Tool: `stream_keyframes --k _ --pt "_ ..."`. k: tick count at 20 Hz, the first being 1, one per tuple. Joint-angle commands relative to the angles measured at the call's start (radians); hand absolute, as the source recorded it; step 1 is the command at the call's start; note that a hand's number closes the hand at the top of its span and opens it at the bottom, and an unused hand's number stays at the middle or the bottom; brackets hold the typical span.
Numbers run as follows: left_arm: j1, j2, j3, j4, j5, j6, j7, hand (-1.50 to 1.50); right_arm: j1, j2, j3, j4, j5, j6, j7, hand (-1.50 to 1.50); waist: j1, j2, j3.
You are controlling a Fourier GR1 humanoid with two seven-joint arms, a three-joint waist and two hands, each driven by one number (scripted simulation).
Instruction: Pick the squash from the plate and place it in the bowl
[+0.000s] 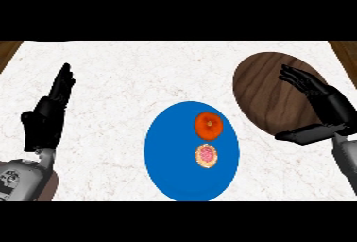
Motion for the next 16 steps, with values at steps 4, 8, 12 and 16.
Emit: stream_keyframes --k 4,8,12,16 --pt "0.006 -0.01 0.008 -0.023 -0.021 0.006 0.025 0.0 -0.098 -0.116 0.113 -0.09 0.178 0.032 0.209 -1.5 -0.001 -0.003 -0.002" --pt "-0.004 -0.041 -0.019 -0.026 -0.06 0.031 0.039 0.0 -0.218 -0.104 0.202 -0.114 0.228 0.108 0.387 -1.5 0.005 -0.002 -0.002" --pt "-0.007 -0.016 0.049 0.017 -0.012 -0.054 0.004 0.0 -0.297 -0.025 0.239 -0.165 0.225 0.163 0.533 -1.5 -0.001 -0.002 -0.002" --pt "-0.01 -0.027 0.076 0.004 -0.02 -0.085 0.0 0.0 -0.281 0.029 0.266 -0.149 0.28 0.203 0.544 -1.5 -0.006 -0.001 -0.001"
